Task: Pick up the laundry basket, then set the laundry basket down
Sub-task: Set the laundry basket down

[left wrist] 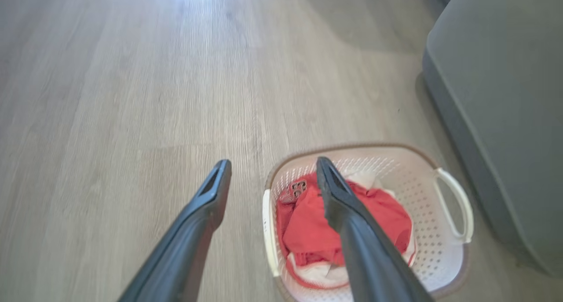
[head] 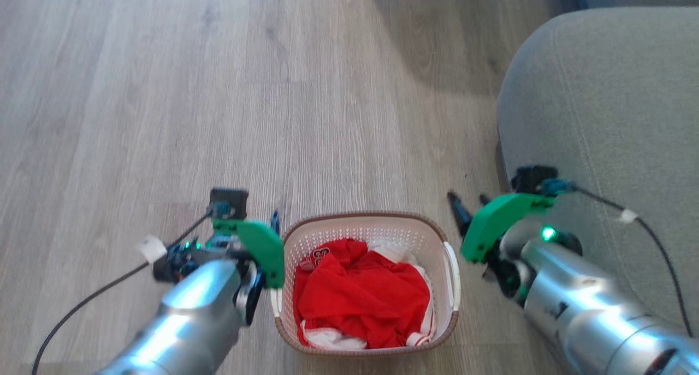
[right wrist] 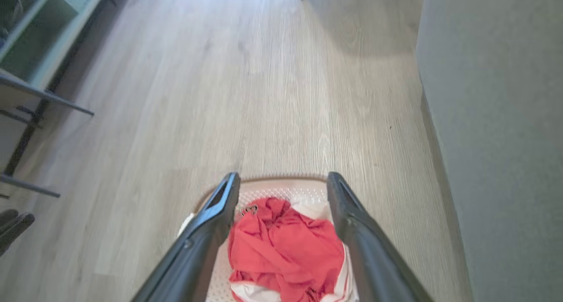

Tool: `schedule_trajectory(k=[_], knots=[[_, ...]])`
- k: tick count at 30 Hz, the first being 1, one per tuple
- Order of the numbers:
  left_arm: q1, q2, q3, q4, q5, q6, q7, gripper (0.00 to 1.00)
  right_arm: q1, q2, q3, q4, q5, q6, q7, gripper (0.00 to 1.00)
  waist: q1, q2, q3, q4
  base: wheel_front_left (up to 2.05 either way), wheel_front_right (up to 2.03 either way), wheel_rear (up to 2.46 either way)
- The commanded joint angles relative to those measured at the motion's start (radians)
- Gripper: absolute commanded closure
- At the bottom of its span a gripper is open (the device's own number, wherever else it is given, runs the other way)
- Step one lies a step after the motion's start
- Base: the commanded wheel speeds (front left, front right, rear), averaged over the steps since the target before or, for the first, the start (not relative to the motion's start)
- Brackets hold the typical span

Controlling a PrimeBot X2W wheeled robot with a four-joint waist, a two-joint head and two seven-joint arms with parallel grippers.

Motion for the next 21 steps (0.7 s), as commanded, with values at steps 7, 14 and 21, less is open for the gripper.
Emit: schedule_trajectory(k=[7,14,21], knots=[[0.015,0.118,0.32,-0.372,0.268,0.127,-0.013,0.0,0.017,-0.084,-0.348,-0.218,-0.287,0.007,-0.015,0.0,0.0001,-0.0001,-0.039,0.004,0.0,0.0,0.0],[0.229,0.123,0.646,-0.775,0.594,0.166,-0.014,0.0,0.22,-0.046,-0.706,-0.553,-0.684,0.007,-0.016,0.0,0.0001,-0.0001,-0.064,0.006,0.0,0.0,0.0],[0.415,0.036,0.853,-0.996,0.758,0.084,-0.014,0.0,0.424,0.029,-0.863,-0.858,-0.948,0.007,-0.016,0.0,0.0001,-0.0001,-0.076,0.012,0.0,0.0,0.0]])
